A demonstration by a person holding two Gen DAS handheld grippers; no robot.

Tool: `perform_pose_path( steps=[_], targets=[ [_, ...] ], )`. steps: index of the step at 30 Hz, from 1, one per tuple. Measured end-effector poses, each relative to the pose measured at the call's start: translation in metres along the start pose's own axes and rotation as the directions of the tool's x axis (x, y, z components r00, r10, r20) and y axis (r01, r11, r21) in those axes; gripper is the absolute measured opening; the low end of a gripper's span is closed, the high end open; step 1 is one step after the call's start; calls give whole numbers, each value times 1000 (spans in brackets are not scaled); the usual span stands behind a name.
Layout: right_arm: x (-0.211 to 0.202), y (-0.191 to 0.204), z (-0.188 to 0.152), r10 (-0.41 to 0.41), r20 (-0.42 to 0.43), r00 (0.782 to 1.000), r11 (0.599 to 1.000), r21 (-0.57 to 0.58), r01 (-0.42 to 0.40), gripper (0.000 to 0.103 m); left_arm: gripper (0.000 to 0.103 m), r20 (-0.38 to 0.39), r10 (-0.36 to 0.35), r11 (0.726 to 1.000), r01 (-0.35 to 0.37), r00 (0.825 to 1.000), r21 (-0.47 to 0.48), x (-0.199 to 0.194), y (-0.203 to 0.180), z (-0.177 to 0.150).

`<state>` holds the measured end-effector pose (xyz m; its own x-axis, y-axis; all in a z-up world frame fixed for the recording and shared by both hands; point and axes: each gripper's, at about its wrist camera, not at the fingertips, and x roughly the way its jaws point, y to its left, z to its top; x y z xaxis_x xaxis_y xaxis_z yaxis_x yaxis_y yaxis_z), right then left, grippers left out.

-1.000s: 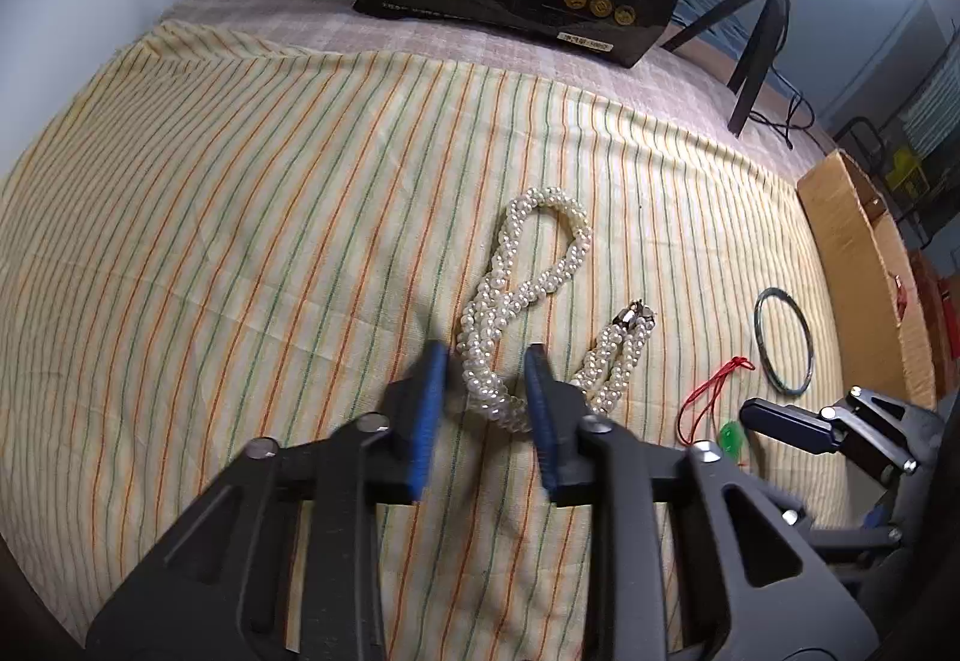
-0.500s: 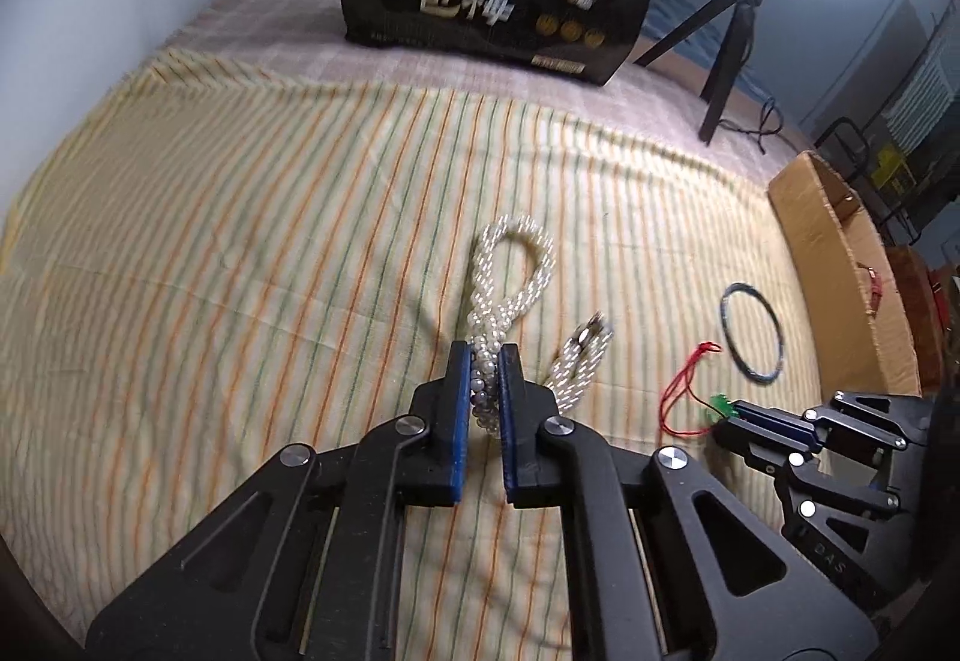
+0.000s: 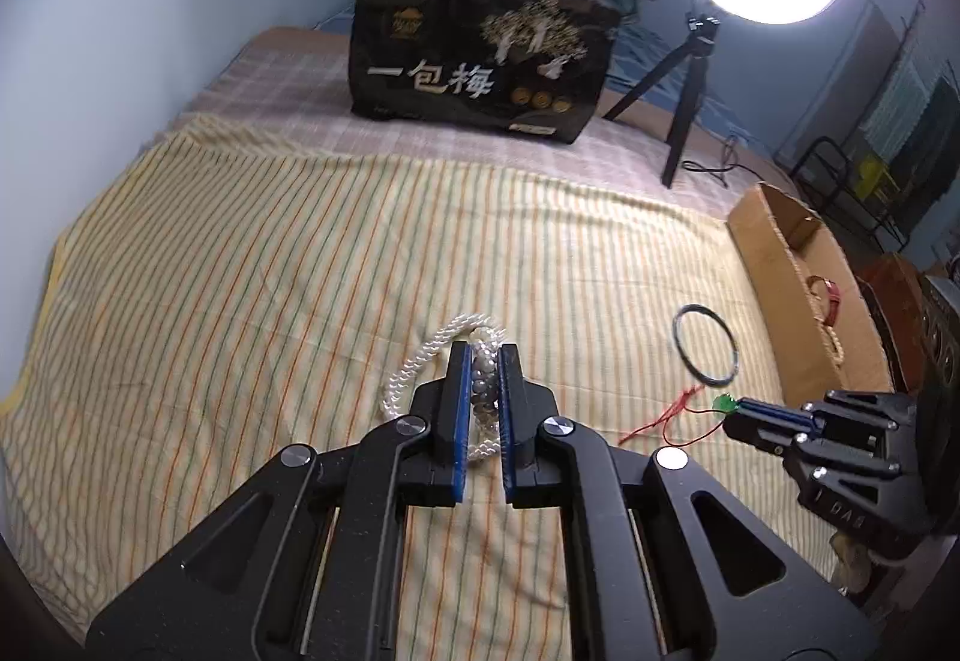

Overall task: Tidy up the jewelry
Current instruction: 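Carry the pearl necklace and jade pendant over the cardboard box with both tools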

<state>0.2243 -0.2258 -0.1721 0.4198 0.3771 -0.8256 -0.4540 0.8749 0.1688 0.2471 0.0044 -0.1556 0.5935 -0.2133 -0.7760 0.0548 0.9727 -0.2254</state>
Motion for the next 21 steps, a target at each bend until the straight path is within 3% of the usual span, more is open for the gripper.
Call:
perform_pose_path(
  steps=[21],
  targets=[
    [-109, -31, -9, -33, 170, 985, 997, 76, 21, 4, 6, 96, -38, 999, 37, 995, 9, -54, -9, 15]
  ],
)
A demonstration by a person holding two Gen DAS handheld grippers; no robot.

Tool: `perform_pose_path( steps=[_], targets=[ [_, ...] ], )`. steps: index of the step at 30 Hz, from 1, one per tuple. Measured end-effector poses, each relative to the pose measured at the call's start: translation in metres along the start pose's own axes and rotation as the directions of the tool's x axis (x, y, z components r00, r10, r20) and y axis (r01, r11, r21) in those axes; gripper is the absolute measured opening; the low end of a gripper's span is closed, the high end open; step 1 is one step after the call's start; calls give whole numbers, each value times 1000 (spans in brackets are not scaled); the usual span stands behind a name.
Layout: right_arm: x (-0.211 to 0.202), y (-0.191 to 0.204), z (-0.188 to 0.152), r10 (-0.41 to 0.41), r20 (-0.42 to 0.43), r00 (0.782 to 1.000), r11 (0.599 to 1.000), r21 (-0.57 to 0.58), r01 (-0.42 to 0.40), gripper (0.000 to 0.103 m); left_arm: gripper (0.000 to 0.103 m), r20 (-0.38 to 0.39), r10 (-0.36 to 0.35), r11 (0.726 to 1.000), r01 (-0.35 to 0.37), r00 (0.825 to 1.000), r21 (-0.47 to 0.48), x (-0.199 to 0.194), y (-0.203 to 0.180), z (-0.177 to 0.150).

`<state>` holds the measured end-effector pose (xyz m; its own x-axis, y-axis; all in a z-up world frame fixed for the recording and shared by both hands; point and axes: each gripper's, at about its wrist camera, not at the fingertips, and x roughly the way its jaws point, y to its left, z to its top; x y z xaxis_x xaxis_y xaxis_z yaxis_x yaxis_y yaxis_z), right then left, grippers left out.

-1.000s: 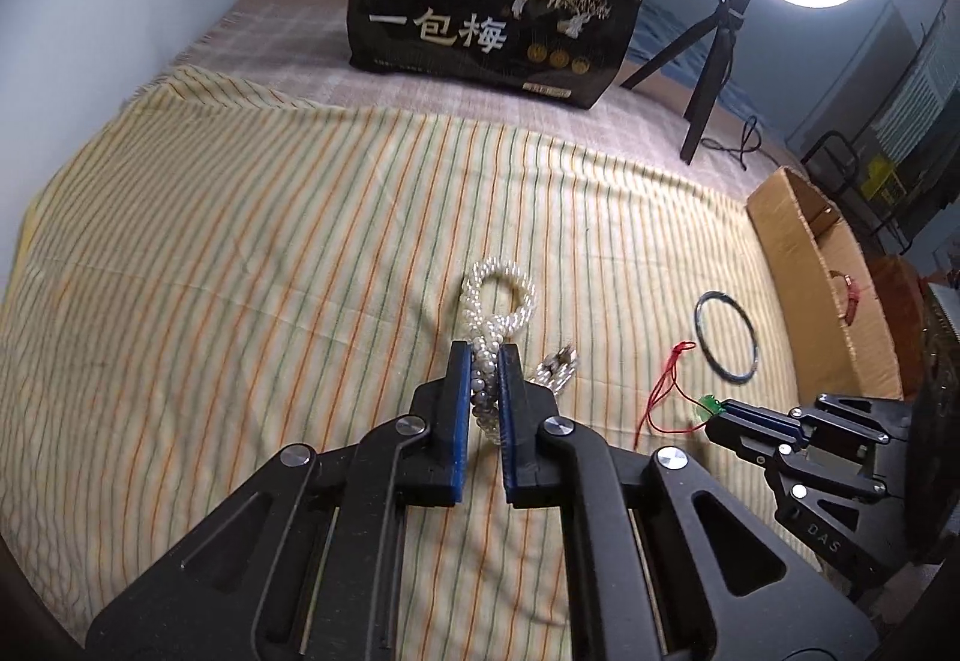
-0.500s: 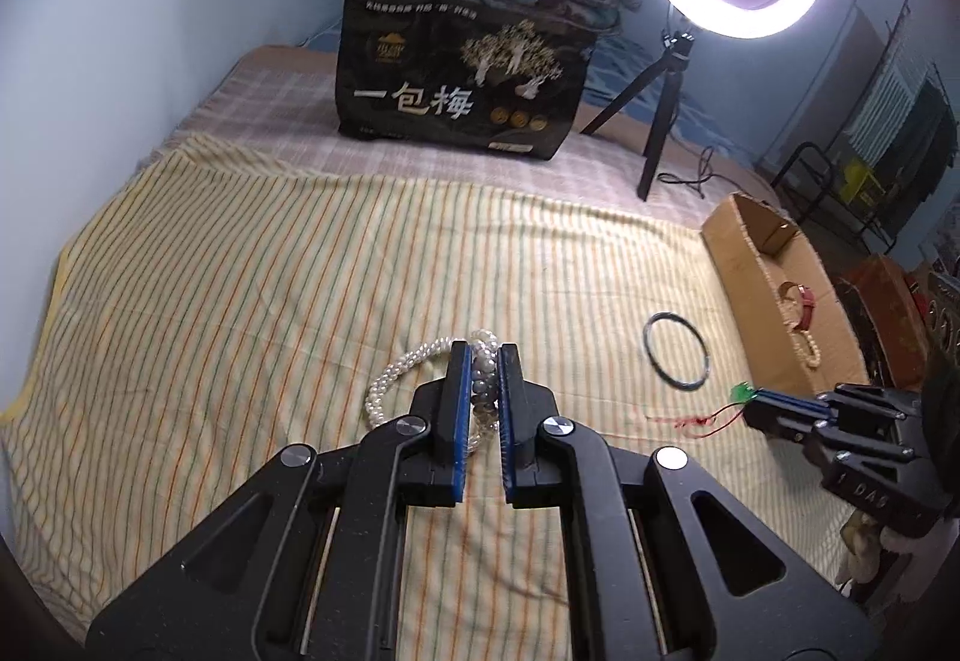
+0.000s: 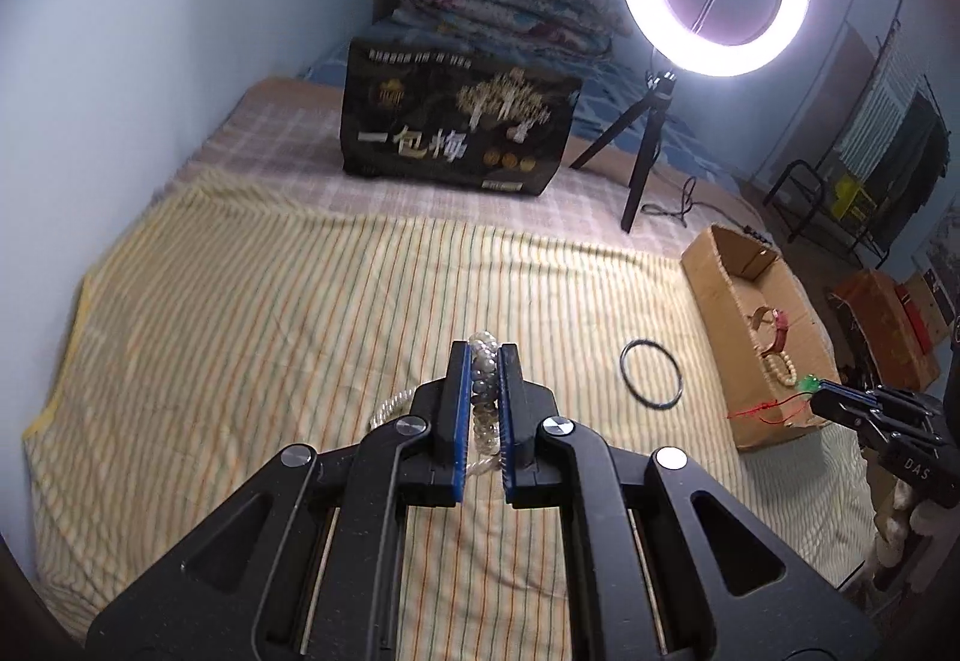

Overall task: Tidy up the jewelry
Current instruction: 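Carry the pearl necklace and jade pendant over the cardboard box with both tools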

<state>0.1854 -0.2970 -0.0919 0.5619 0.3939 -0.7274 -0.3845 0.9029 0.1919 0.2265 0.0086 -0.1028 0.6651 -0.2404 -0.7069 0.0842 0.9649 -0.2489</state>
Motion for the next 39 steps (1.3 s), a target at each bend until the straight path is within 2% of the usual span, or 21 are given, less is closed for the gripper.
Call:
perform_pose_path(
  steps=[4, 12, 21, 30, 39],
  targets=[
    [-14, -10, -1, -17, 24, 1000, 1000, 12, 16, 4, 6, 50, -7, 1000, 5, 999, 25, -17, -9, 10],
    [-37, -27, -2, -50, 57, 997, 998, 26, 48, 4, 6, 94, -52, 997, 47, 994, 55, -40, -28, 28],
    [-62, -58, 2, -101, 94, 990, 994, 61, 95, 4, 6, 125, -146, 984, 132, 981, 117, -52, -79, 49],
    [-78, -100, 8, -155, 116, 981, 984, 108, 143, 4, 6, 124, -238, 959, 213, 963, 184, -41, -149, 66],
    [-72, -142, 18, -197, 113, 974, 974, 135, 182, 4, 6, 96, -304, 931, 274, 948, 241, -9, -221, 74]
  ],
)
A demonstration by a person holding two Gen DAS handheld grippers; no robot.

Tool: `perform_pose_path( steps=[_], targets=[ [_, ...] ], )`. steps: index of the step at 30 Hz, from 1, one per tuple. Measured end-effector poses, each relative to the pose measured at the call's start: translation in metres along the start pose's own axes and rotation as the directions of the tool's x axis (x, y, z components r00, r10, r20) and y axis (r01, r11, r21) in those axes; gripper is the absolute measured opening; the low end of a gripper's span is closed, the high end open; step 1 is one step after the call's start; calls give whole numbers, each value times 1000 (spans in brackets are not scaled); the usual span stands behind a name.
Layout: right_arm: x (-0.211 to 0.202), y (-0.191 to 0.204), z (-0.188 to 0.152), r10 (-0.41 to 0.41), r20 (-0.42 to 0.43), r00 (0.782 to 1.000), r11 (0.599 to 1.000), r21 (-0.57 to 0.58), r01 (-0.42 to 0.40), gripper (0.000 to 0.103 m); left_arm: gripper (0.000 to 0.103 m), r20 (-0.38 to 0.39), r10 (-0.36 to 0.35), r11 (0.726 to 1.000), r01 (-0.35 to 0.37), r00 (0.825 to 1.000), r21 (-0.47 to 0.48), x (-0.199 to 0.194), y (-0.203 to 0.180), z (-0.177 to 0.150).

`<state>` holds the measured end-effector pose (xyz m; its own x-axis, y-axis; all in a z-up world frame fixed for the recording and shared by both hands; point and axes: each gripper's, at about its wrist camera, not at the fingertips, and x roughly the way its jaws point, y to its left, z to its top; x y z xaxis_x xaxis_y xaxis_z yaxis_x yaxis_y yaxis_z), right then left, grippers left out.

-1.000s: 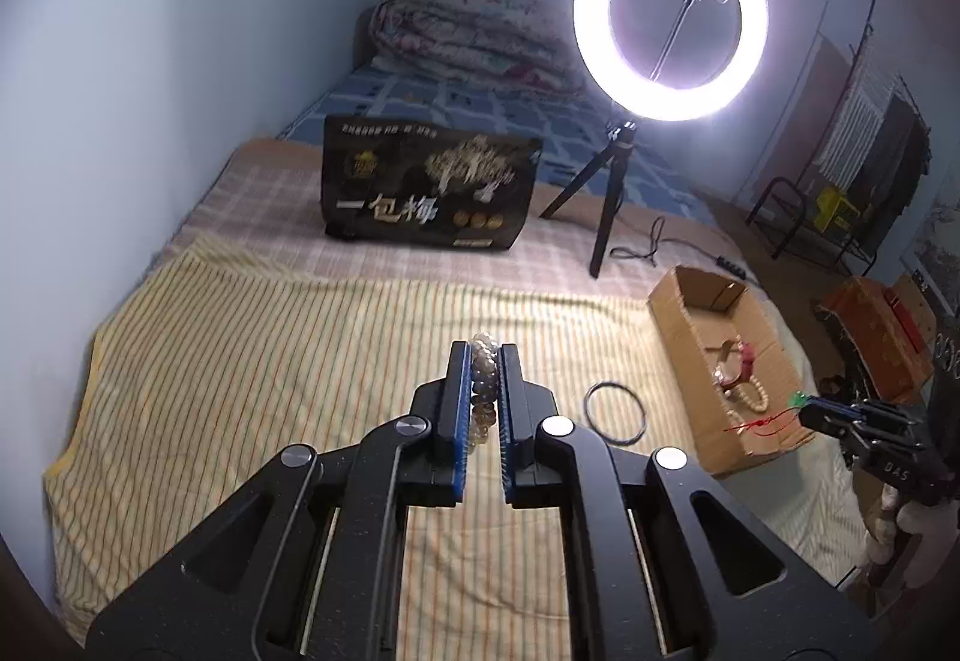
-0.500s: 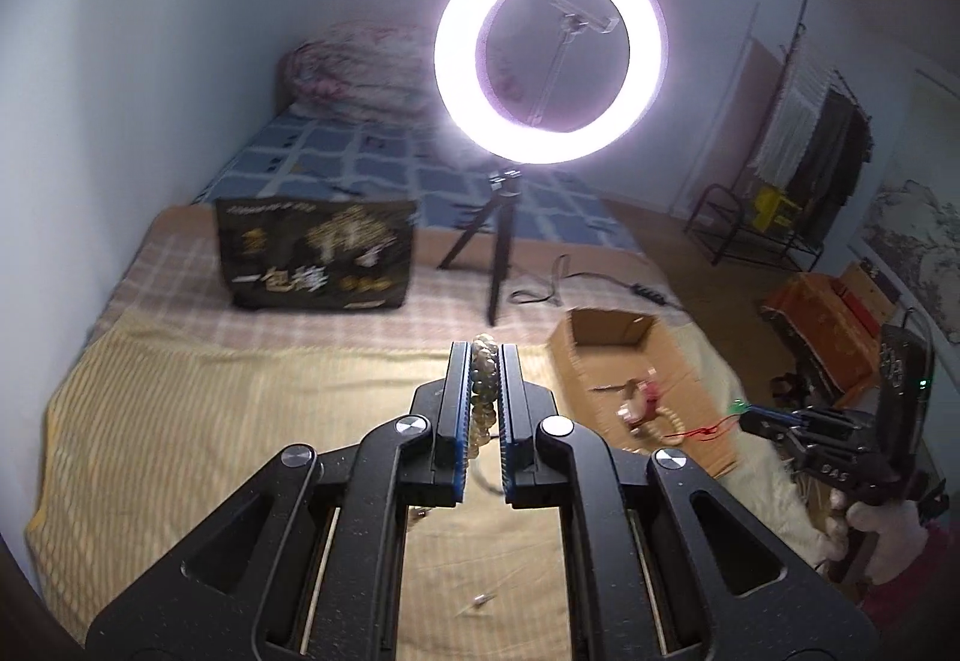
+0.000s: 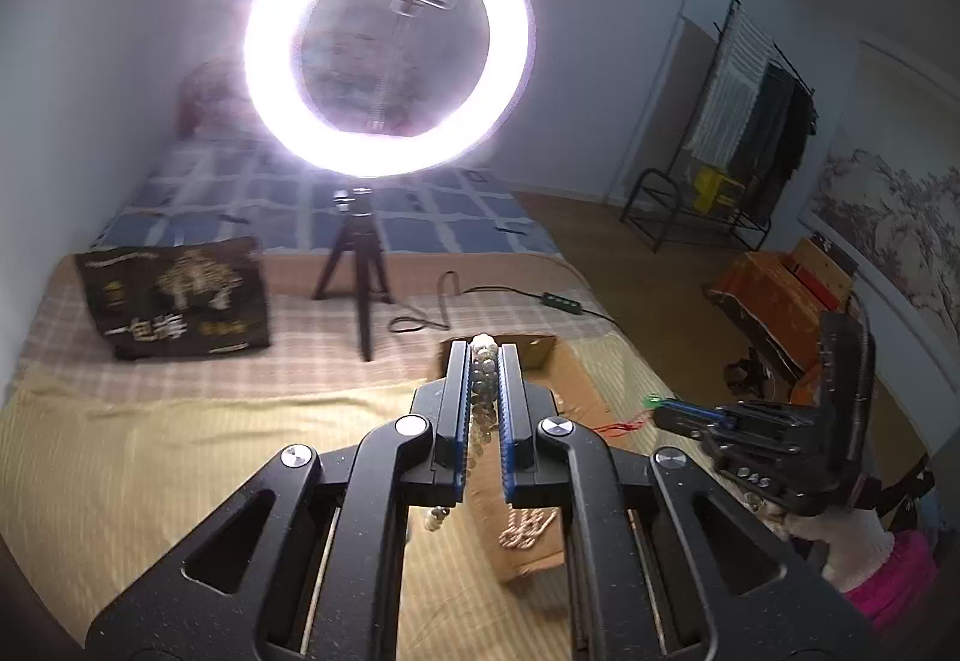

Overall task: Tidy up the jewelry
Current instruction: 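Carry the pearl necklace and jade pendant over the cardboard box with both tools, then open both tools to release the necklace and pendant into the box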

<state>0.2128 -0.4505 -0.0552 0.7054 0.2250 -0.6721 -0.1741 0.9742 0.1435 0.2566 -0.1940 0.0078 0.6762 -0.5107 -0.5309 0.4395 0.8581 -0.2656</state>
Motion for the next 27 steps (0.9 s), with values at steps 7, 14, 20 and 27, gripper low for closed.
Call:
perform_pose_path(
  steps=[7, 14, 20, 27],
  targets=[
    [26, -27, 3, -16, -12, 1000, 999, 35, 17, 4, 6, -39, -25, 1000, 26, 999, 18, 49, -29, 6],
    [50, -51, 5, -26, -25, 999, 998, 64, 27, 4, 6, -75, -4, 999, 7, 997, 36, 90, -39, 1],
    [70, -56, 1, -28, -52, 998, 998, 62, 31, 4, 6, -109, 19, 998, -13, 994, 54, 115, -38, -9],
    [91, -57, -6, -27, -89, 996, 998, 55, 32, 5, 6, -164, 37, 998, -27, 986, 63, 136, -32, -19]
  ],
)
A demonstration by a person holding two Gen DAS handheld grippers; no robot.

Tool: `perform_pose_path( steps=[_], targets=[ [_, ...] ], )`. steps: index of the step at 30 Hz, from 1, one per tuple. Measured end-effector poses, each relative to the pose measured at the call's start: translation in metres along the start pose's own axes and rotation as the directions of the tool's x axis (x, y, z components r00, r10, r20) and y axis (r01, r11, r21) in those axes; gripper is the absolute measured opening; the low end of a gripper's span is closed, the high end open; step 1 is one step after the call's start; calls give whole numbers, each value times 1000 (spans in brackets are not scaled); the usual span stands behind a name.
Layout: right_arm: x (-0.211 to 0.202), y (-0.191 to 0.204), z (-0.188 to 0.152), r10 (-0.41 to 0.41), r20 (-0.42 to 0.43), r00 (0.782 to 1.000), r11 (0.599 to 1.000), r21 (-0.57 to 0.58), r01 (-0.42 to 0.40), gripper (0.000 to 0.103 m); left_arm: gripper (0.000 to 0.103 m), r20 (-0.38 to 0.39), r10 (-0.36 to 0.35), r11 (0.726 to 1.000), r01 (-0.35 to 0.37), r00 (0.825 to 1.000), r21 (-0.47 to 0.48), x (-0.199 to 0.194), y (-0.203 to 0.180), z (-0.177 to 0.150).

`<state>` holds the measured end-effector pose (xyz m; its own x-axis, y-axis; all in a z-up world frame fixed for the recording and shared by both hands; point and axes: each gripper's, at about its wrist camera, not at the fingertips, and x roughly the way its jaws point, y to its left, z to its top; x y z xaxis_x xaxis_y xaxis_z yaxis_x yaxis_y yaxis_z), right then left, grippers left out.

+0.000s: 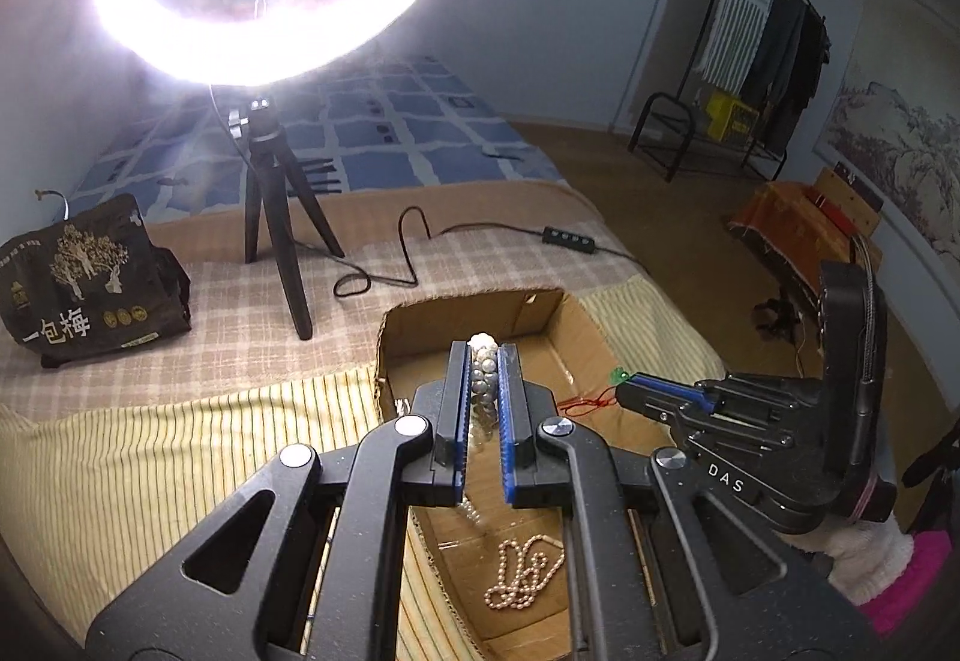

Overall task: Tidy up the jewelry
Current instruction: 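Open both tools to release the necklace and pendant into the box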

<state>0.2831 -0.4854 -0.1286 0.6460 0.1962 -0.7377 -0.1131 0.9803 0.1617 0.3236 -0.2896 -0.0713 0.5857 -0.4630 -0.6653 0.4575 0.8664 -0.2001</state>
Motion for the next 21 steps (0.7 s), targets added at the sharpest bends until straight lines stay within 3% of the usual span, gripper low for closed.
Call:
perform_pose_path(
  steps=[2, 3, 4, 7, 9, 14, 21],
  targets=[
    [2, 0, -1, -5, -5, 1000, 1000, -1, 5, 11, 6, -16, -3, 1000, 3, 1000, 6, 4, 0, -1],
    [3, 0, -1, -15, -6, 1000, 1000, -2, 15, 18, 6, -18, 0, 1000, 0, 1000, 10, 4, 0, -2],
    [3, 0, -1, -17, -5, 1000, 1000, 1, 17, 32, 6, -22, 3, 1000, -3, 1000, 16, 5, -1, -2],
    [3, 0, -1, -20, 0, 1000, 1000, 10, 20, 37, 6, -21, 12, 999, -11, 1000, 33, 4, -3, -3],
    [2, 0, -2, -30, 4, 1000, 1000, 10, 30, 48, 6, -18, 15, 999, -14, 1000, 42, 3, -4, -4],
    [-2, 1, -2, -35, 9, 999, 999, 14, 35, 49, 6, -12, 19, 999, -18, 1000, 39, -5, -4, -6],
    [-18, 8, -5, -43, 27, 999, 999, 17, 42, 59, 6, 1, 26, 999, -26, 1000, 36, -23, 3, -8]
  ],
)
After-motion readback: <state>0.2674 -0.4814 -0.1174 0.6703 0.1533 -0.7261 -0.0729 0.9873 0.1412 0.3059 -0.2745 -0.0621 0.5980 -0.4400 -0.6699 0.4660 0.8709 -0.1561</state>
